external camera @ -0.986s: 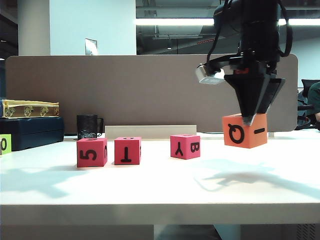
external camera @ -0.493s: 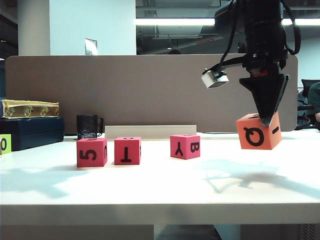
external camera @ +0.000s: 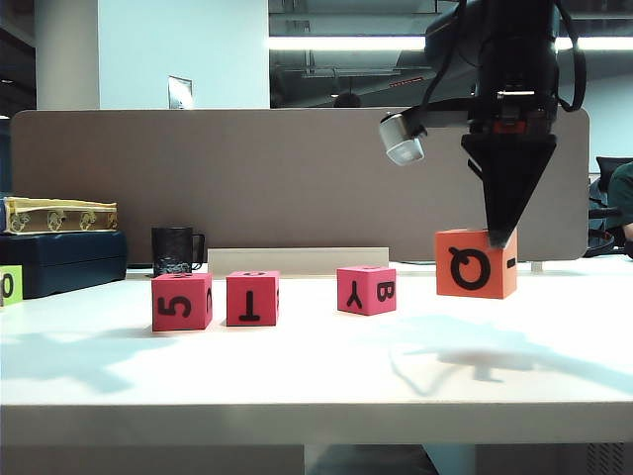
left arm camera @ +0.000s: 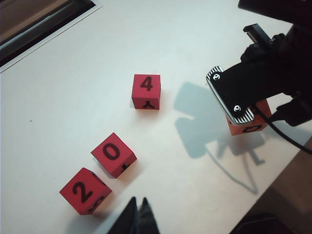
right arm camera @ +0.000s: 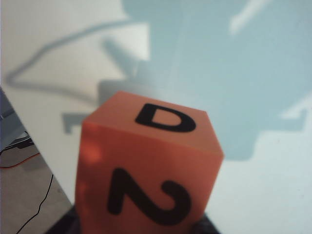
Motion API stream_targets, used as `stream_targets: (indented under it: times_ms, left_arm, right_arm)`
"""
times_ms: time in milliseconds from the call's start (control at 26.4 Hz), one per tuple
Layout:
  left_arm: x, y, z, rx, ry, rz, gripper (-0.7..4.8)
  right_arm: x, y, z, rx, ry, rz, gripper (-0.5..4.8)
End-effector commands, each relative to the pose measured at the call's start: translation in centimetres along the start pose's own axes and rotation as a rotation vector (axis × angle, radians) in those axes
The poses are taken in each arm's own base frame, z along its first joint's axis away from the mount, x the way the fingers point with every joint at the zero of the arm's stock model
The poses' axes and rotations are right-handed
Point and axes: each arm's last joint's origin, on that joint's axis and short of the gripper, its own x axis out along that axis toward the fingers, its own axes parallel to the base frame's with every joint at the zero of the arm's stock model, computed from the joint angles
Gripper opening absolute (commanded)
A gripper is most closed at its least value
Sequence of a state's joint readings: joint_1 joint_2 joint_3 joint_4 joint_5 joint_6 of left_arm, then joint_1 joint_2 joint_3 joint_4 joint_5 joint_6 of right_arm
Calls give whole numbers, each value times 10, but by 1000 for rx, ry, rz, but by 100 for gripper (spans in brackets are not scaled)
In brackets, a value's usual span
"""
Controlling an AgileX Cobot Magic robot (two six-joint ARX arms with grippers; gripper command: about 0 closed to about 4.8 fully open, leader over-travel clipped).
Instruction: Select the appropriate blocks from the scattered letter blocks on the table and arrange them in a row to spell out "2024".
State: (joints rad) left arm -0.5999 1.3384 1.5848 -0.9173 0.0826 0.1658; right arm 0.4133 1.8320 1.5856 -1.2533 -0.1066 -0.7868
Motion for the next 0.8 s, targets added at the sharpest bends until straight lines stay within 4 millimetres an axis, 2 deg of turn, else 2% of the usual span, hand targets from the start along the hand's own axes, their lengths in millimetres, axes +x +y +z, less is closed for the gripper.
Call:
stream_targets:
  times_ms: [38,417,531,720,796]
  left_arm:
    - [-3,0,3,14,-23,4,-6]
    - [-3,0,2,14,-19,25,-6]
    - [-3,0,3,14,-21,25,-6]
    - [-3,1,5,15,-44,29,-6]
    - [-3,1,5,15,-47,30,-6]
  right_arm:
    - [0,-2,3,-4,-27,-18,290]
    - [20,-12,8,3,15,-27,275]
    - [19,-15,9,44,37,-101,261]
    - [6,-19,9,158,102,-217,259]
    - [0,-19,9,199,109,-225,223]
